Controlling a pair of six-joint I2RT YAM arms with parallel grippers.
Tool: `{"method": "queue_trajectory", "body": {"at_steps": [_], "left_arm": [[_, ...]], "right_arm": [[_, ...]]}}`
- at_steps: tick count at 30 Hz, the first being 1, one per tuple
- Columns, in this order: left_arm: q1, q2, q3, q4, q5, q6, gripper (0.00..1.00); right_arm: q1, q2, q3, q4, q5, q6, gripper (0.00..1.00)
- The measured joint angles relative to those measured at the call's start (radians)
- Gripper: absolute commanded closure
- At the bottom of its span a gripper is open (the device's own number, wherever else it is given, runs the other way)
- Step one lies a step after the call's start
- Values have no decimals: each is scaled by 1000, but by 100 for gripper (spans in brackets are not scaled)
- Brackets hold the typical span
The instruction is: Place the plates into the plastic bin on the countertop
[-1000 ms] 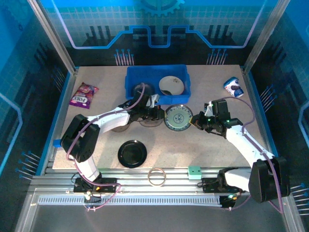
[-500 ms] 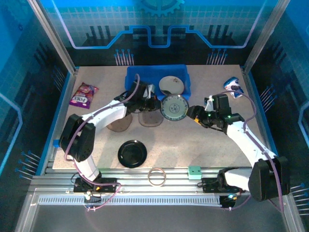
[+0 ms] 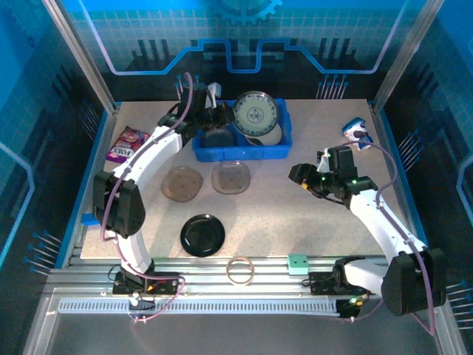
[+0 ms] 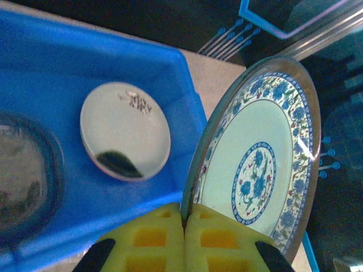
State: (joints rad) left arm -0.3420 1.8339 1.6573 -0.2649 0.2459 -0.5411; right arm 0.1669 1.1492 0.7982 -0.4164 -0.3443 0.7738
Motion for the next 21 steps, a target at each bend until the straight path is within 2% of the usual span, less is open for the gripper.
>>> {"method": "queue_trajectory", "body": {"at_steps": [11, 21], "left_arm": [[6, 283, 246, -6, -7, -49, 100], [6, 425, 372, -6, -29, -113, 100]], "right_arm": [[-5, 0, 0, -3, 12, 15, 31], [-9, 11, -1, -2, 19, 23, 31]]}}
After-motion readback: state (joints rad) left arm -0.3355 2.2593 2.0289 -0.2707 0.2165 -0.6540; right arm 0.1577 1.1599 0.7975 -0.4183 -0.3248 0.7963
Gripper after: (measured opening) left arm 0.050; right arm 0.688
